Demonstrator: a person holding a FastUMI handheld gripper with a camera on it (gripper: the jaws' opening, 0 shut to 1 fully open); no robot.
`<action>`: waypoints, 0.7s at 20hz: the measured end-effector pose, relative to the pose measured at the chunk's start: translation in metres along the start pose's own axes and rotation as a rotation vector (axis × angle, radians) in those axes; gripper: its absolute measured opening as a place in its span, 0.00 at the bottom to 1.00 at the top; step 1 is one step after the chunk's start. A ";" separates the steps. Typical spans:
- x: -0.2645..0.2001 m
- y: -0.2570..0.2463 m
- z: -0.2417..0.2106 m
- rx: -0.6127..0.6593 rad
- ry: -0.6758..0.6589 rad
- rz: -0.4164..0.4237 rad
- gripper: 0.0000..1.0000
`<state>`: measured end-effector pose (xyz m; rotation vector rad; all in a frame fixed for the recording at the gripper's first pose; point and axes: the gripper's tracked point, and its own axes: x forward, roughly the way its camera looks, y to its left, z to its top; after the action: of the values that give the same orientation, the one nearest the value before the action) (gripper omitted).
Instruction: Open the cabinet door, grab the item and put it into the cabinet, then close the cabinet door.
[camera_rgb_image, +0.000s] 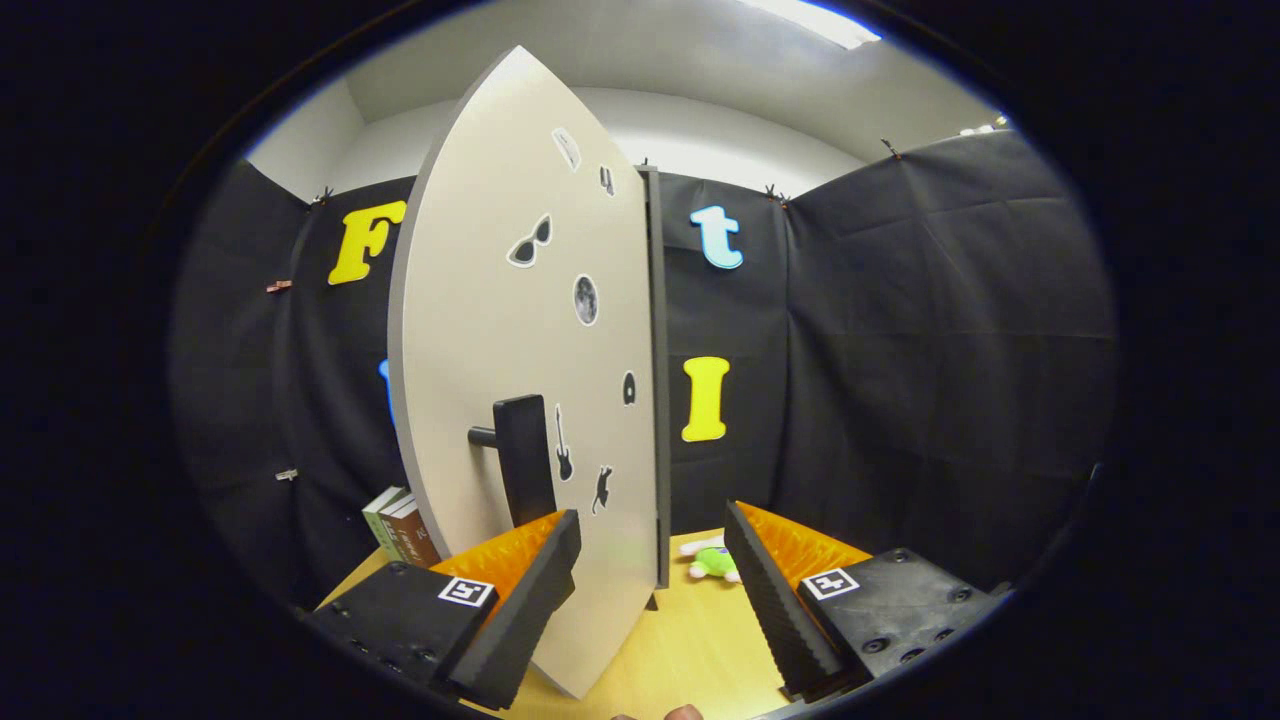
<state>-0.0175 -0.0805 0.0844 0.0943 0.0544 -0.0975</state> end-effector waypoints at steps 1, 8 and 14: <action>0.003 0.013 -0.001 -0.008 0.004 0.030 0.96; 0.032 0.064 0.004 -0.024 -0.003 0.136 0.96; 0.053 0.082 0.005 -0.003 0.004 0.147 0.96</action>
<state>0.0440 -0.0049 0.0942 0.0950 0.0510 0.0499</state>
